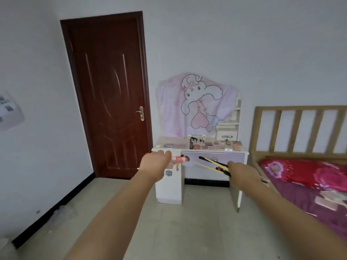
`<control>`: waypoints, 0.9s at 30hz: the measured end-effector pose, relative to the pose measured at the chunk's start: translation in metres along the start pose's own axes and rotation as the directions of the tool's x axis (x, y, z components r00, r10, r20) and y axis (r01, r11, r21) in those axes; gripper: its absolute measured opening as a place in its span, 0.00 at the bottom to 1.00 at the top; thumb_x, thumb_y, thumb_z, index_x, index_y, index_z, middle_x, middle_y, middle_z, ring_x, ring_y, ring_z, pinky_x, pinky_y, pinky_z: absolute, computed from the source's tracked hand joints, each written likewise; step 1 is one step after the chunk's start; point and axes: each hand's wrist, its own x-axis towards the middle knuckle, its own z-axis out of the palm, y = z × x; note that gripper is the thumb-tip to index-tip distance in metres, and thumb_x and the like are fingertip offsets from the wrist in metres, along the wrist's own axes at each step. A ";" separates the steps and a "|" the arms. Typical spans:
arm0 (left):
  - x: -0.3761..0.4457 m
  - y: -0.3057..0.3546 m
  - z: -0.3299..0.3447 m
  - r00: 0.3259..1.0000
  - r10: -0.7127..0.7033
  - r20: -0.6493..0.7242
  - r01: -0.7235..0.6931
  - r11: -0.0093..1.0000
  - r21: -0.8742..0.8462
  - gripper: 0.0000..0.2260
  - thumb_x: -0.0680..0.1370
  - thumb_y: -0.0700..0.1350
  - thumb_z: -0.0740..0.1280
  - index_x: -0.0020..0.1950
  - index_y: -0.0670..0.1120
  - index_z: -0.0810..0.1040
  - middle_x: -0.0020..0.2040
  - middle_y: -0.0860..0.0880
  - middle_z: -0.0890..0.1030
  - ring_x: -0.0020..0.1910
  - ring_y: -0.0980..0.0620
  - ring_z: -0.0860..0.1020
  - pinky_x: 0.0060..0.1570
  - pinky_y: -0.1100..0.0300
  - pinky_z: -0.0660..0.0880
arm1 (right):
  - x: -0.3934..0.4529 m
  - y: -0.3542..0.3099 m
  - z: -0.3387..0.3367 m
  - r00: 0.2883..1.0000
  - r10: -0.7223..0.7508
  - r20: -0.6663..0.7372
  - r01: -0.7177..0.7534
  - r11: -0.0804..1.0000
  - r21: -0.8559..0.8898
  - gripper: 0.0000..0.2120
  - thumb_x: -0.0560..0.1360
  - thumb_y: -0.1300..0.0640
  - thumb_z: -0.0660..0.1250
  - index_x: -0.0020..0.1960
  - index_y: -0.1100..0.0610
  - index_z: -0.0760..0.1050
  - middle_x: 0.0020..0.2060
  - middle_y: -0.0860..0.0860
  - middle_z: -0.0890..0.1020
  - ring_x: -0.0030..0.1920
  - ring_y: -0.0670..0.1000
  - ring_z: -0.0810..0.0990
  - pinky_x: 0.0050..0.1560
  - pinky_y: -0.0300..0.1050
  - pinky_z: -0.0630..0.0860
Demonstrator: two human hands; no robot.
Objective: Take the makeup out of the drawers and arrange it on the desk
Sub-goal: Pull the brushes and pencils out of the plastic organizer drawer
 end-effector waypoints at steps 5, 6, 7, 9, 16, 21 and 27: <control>0.142 0.008 0.026 0.999 -0.016 -0.047 0.014 1.000 -0.027 0.18 0.74 0.34 0.60 0.63 0.43 0.65 0.57 0.44 0.74 0.55 0.42 0.75 0.44 0.55 0.69 | 0.145 0.027 0.017 0.999 -0.002 -0.039 0.004 0.999 0.054 0.12 0.75 0.63 0.56 0.59 0.60 0.67 0.48 0.54 0.77 0.52 0.56 0.77 0.42 0.44 0.69; 0.168 0.008 0.032 0.999 -0.007 -0.047 0.006 1.000 -0.021 0.18 0.74 0.34 0.60 0.63 0.42 0.65 0.57 0.43 0.74 0.55 0.42 0.75 0.43 0.55 0.68 | 0.172 0.030 0.017 0.999 -0.014 -0.050 0.017 0.998 0.056 0.13 0.75 0.63 0.56 0.60 0.60 0.66 0.52 0.55 0.77 0.54 0.57 0.77 0.44 0.46 0.70; 0.194 0.008 0.039 0.999 -0.001 -0.048 0.001 1.000 -0.012 0.18 0.74 0.34 0.60 0.63 0.42 0.65 0.57 0.43 0.74 0.55 0.43 0.75 0.43 0.55 0.68 | 0.201 0.032 0.018 0.998 -0.022 -0.061 0.025 0.998 0.061 0.15 0.75 0.63 0.56 0.62 0.60 0.65 0.55 0.56 0.76 0.56 0.57 0.76 0.46 0.47 0.72; 0.239 0.005 0.056 0.999 0.006 -0.040 -0.006 1.000 0.004 0.18 0.74 0.33 0.60 0.63 0.42 0.65 0.56 0.43 0.74 0.54 0.43 0.75 0.43 0.55 0.68 | 0.251 0.034 0.021 0.996 -0.035 -0.079 0.040 0.997 0.066 0.19 0.75 0.64 0.56 0.66 0.59 0.63 0.59 0.58 0.74 0.59 0.58 0.74 0.51 0.48 0.73; 0.389 -0.030 0.143 0.998 0.038 0.053 -0.041 0.998 0.054 0.18 0.74 0.33 0.60 0.63 0.43 0.65 0.57 0.44 0.74 0.54 0.43 0.75 0.41 0.56 0.65 | 0.433 0.017 0.065 0.991 -0.113 -0.076 0.114 0.993 0.012 0.17 0.74 0.66 0.55 0.63 0.58 0.67 0.47 0.54 0.76 0.48 0.54 0.76 0.45 0.45 0.70; 0.506 -0.063 0.206 0.992 0.096 0.085 -0.100 0.994 0.042 0.18 0.75 0.33 0.60 0.63 0.42 0.65 0.57 0.43 0.74 0.54 0.43 0.75 0.41 0.56 0.64 | 0.554 -0.002 0.088 0.996 -0.076 -0.034 0.077 0.997 0.013 0.10 0.75 0.63 0.57 0.57 0.60 0.68 0.33 0.51 0.67 0.40 0.53 0.70 0.40 0.44 0.67; 0.628 -0.098 0.273 0.983 0.139 0.119 -0.138 0.990 -0.012 0.18 0.75 0.33 0.59 0.64 0.42 0.65 0.58 0.43 0.73 0.55 0.43 0.76 0.40 0.56 0.64 | 0.680 -0.006 0.115 0.998 -0.004 0.059 0.005 1.000 -0.025 0.11 0.74 0.64 0.58 0.57 0.60 0.67 0.32 0.49 0.65 0.40 0.52 0.71 0.39 0.44 0.68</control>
